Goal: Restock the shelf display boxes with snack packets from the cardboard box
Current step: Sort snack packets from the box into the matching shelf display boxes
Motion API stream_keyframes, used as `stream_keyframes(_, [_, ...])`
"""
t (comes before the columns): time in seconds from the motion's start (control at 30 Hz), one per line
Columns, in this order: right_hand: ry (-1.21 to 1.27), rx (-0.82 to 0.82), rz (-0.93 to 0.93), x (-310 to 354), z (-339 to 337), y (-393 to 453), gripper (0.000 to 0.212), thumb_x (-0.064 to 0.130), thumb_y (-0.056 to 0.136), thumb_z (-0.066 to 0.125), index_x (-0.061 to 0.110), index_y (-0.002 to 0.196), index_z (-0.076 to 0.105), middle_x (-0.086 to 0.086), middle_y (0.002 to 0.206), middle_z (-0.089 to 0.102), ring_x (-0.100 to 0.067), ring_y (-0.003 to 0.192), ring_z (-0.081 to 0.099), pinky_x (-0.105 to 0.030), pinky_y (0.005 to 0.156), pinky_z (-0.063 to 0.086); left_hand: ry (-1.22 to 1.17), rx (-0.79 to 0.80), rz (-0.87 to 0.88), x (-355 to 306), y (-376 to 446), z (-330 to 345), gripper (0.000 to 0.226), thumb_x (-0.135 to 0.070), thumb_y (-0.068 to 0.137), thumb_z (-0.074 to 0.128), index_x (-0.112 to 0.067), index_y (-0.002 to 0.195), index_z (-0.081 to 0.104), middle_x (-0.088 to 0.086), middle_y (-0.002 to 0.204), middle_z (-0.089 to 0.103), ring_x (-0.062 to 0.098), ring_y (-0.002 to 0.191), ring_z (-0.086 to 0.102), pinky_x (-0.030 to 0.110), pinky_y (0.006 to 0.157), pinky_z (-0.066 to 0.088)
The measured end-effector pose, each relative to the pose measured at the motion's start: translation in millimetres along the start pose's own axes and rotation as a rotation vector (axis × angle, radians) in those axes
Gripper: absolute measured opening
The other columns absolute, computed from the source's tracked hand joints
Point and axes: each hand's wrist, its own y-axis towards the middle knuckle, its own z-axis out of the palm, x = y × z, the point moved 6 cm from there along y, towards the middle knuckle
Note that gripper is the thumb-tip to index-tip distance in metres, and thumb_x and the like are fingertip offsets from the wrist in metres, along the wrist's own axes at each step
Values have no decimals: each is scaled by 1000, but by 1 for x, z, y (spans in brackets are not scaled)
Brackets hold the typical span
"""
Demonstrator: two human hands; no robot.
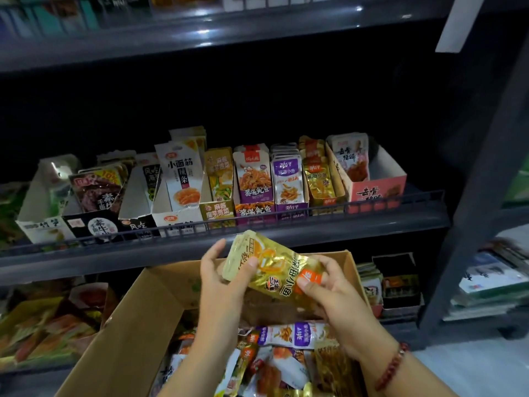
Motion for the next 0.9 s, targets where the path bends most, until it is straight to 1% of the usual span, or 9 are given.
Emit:
stream_keyframes(0.2, [-220, -43, -120, 16, 0, -2, 41, 16, 100, 45, 39, 132, 31, 7, 109, 55, -4, 81, 65, -13, 60, 49, 434, 155, 70, -9, 13, 9, 30, -16, 97, 53, -28, 125, 48, -4, 109, 65, 14, 97, 67, 32, 80, 57])
stream_keyframes(0.3, [-256, -42, -122, 23, 3, -6, 51, 17, 101, 41, 37, 143, 20, 4, 134, 41, -6, 80, 66, -18, 57, 53, 492, 185, 71, -8, 9, 24, 25, -18, 101, 46, -30, 123, 42, -5, 109, 63, 8, 97, 64, 19, 70, 51])
stream_keyframes(0.37, [-370, -79, -141, 30, -2, -3, 61, 23, 99, 45, 37, 148, 11, 10, 142, 25, -7, 79, 66, -25, 59, 57, 473, 206, 65, -8, 9, 31, 23, -20, 100, 48, -30, 121, 42, -5, 110, 63, 7, 98, 63, 18, 72, 50])
stream_keyframes(0.43, [-452, -88, -146, 37, -8, 3, 66, 31, 97, 48, 40, 149, 7, 4, 151, 24, -14, 72, 68, -27, 62, 57, 460, 222, 64, -9, 12, 36, 25, -21, 98, 53, -30, 118, 42, -6, 112, 63, 7, 99, 63, 19, 76, 52])
stream_keyframes(0.53, [-404, -110, -163, 47, -13, 10, 66, 35, 93, 56, 43, 145, 16, -1, 138, 46, -15, 75, 69, -30, 67, 58, 402, 157, 50, -10, 19, 40, 32, -15, 95, 58, -29, 119, 43, -9, 108, 61, 6, 98, 61, 22, 76, 51])
stream_keyframes(0.63, [-192, -202, -132, 50, -17, 16, 54, 33, 84, 68, 29, 132, 44, 6, 111, 63, -9, 90, 67, -34, 83, 57, 265, 64, 37, -10, 24, 49, 32, -11, 94, 59, -27, 119, 46, -6, 106, 62, 9, 96, 61, 23, 73, 50])
stream_keyframes(0.7, [-123, -224, -98, 50, -20, 25, 56, 39, 73, 74, 23, 123, 52, 5, 106, 68, -13, 97, 67, -41, 92, 53, 192, 20, 33, -8, 27, 56, 32, -11, 95, 58, -28, 118, 44, -7, 106, 61, 7, 95, 60, 21, 70, 49])
stream_keyframes(0.83, [-263, -201, -120, 81, -30, 50, 46, 24, 79, 75, 21, 118, 51, 3, 104, 66, -10, 91, 66, -27, 75, 55, 105, -2, 39, -5, 43, 75, 32, -14, 96, 57, -29, 119, 40, -10, 106, 57, 3, 94, 55, 18, 69, 44])
stream_keyframes(0.9, [-319, -166, -136, 101, -38, 70, 48, 17, 81, 73, 16, 123, 49, -1, 107, 64, -15, 91, 67, -29, 70, 58, 126, 29, 64, -7, 55, 86, 29, -19, 97, 56, -29, 118, 39, -11, 105, 56, 2, 95, 54, 21, 75, 44])
